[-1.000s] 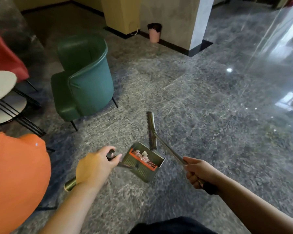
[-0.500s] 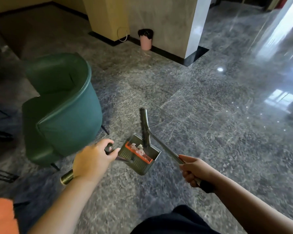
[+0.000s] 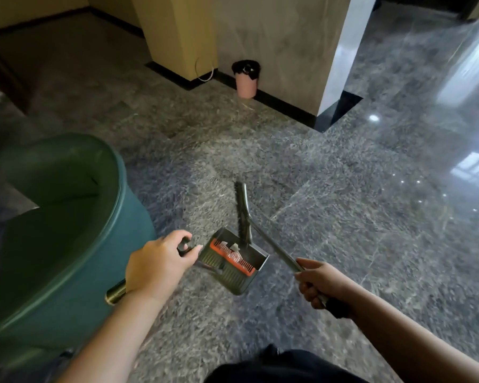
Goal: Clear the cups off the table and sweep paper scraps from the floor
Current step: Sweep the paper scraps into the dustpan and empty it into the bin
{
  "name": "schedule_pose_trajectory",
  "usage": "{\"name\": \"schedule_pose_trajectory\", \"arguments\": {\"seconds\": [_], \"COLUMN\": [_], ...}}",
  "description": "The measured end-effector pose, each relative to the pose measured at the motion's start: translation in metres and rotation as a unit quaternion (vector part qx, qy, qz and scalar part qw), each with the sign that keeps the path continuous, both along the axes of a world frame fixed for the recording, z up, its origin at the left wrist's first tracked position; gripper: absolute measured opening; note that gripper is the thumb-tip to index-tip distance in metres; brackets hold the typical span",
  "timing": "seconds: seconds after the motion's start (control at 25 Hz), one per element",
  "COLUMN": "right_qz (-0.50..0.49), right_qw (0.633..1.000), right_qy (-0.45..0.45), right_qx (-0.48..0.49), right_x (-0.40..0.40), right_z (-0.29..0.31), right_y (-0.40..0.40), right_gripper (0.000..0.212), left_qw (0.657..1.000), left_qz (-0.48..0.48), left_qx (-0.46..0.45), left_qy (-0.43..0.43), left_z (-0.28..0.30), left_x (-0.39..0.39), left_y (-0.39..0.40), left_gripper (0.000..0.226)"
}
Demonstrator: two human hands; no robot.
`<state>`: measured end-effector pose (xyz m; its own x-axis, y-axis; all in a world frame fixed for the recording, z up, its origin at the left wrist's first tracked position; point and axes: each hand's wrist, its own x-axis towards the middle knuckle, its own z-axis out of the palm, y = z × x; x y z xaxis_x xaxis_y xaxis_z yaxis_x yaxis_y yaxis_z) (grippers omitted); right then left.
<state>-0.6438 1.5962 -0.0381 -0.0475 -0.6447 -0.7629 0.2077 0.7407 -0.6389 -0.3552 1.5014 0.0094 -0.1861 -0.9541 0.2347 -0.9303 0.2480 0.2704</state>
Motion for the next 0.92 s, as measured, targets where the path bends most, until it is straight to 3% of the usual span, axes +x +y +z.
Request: {"name": "schedule_pose_trajectory", "arguments": {"seconds": [0.64,0.92], "right_qz": [-0.04,-0.04], "right_qw": [0.999,0.999], "right_qy": [0.011,0.005], "right_qx": [-0.021,-0.024], "right_x": [-0.124,-0.233], "right_z": [0.02,0.007], "right_y": [-0.476,-0.679], "right_gripper": [0.031,0.027], "left_qw": [0.996,0.996], "left_qz": [-0.084,-0.094], "left_qx": [-0.013,-0.011], "left_qy": [0.002,0.002], "left_z": [0.013,0.0], "left_x": [-0.18,-0.288], "left_y": [-0.503,-0.714], "left_gripper": [0.027,0.028]}}
